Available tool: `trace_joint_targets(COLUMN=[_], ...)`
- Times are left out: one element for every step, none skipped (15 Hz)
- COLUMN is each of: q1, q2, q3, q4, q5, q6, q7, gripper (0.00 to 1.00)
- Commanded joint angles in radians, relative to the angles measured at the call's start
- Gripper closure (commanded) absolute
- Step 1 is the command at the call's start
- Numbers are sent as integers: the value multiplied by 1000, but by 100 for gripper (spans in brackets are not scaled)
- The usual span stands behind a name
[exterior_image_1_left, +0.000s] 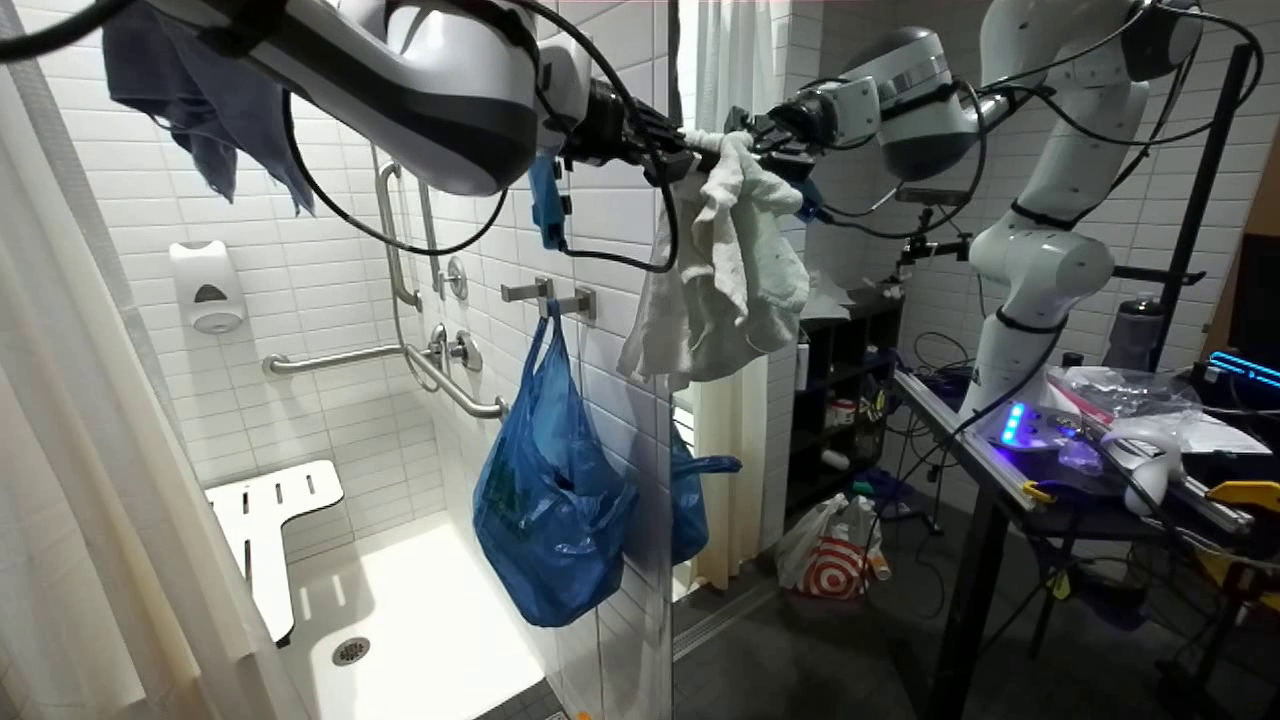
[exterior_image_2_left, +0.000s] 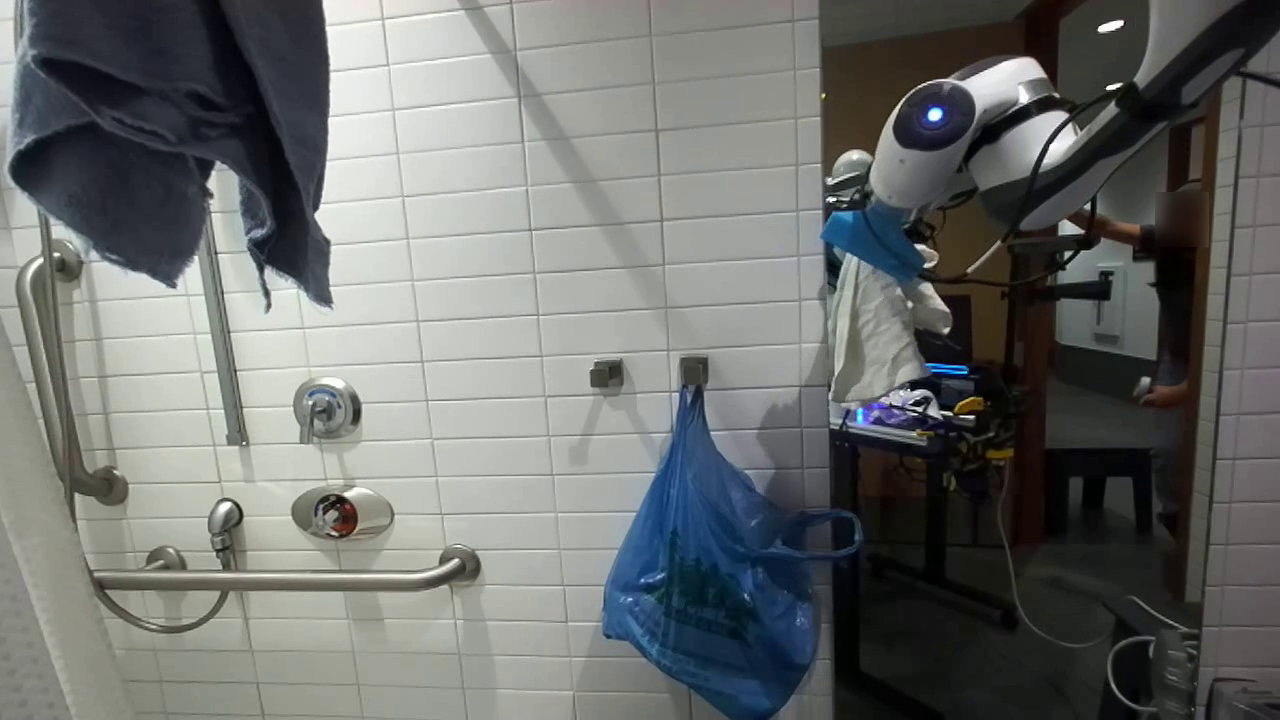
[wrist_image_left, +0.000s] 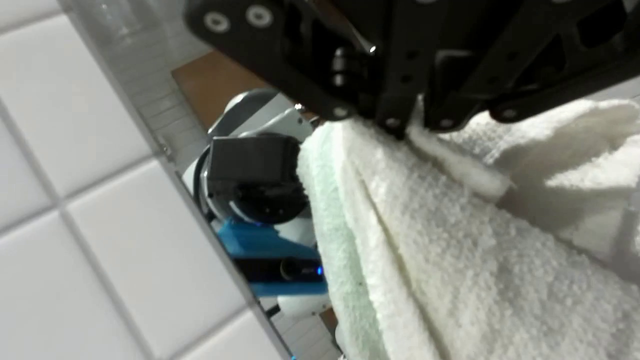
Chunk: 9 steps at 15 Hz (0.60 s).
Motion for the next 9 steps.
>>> trace_joint_targets(q1=[-2, -1, -2, 1, -1, -1, -3, -4, -6], q2=[178, 205, 226, 254, 275, 297, 308, 311, 297], q3=[-82, -99, -113, -121, -128, -132, -136, -138, -140], q4=[103, 113, 117, 130, 135, 145, 147, 152, 151], q5=[2, 11, 13, 12, 16, 19, 21, 20, 18], q6=[234, 290, 332, 361, 389, 409, 424, 435, 447], q7=[-50, -79, -104, -114, -131, -141, -151, -155, -152], gripper=[99, 99, 99, 99, 99, 99, 99, 99, 99])
